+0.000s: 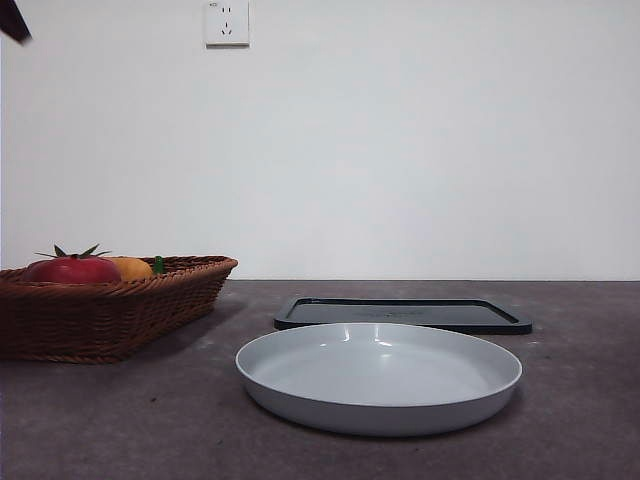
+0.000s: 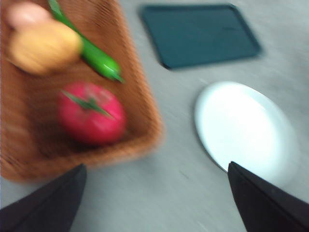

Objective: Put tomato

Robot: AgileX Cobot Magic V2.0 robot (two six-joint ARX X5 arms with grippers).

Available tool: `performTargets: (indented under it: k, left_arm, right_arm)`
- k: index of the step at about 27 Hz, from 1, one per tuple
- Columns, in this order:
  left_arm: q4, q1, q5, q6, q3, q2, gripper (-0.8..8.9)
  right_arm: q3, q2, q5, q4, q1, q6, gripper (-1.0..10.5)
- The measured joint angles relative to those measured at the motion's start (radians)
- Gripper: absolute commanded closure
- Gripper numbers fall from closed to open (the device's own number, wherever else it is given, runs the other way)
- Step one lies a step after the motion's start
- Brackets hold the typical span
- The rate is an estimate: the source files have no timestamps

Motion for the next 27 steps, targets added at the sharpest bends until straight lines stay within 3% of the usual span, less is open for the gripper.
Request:
performTargets:
  k: [16, 27]
  left_arm:
    - [0.322, -0.019, -0.162, 0.011, 0.001, 0.381, 3.45]
    - [0.452, -0.031, -0.175, 0.027, 0.001, 0.538, 3.44]
  right_arm:
    - [0.000, 0.000, 0.000, 0.000, 0.000, 0.000, 4.8]
    - [0.000, 0.001, 0.000, 0.000, 0.000, 0.001, 4.8]
